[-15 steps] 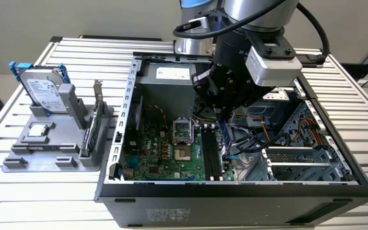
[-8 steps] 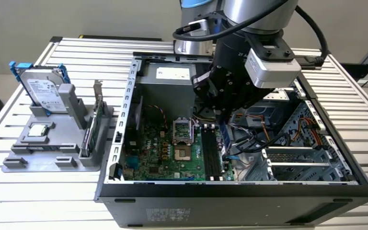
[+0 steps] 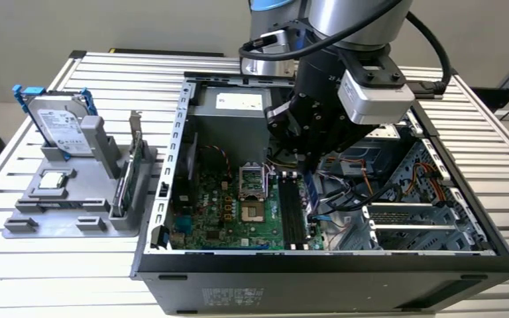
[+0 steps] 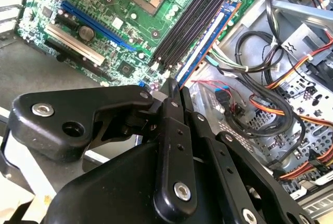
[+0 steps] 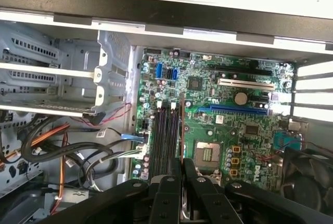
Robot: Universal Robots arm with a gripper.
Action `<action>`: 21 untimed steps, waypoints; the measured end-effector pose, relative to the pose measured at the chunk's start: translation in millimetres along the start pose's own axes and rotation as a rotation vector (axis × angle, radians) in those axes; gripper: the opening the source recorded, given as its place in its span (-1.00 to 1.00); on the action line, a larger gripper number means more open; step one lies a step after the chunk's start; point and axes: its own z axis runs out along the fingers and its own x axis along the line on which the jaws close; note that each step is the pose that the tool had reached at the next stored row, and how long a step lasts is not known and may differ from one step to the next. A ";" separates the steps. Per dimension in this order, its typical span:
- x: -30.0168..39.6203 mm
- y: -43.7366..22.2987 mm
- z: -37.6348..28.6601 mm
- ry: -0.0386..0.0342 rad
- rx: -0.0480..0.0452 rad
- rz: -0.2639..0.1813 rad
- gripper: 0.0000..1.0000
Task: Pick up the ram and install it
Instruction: 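Insert the ram into the slot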
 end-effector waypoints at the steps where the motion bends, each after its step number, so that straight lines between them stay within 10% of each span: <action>1: 0.0 0.0 0.5 0.0000 -0.0011 0.000 -1.00; 21: 0.1 -0.5 9.4 -0.0036 0.0013 0.006 -1.00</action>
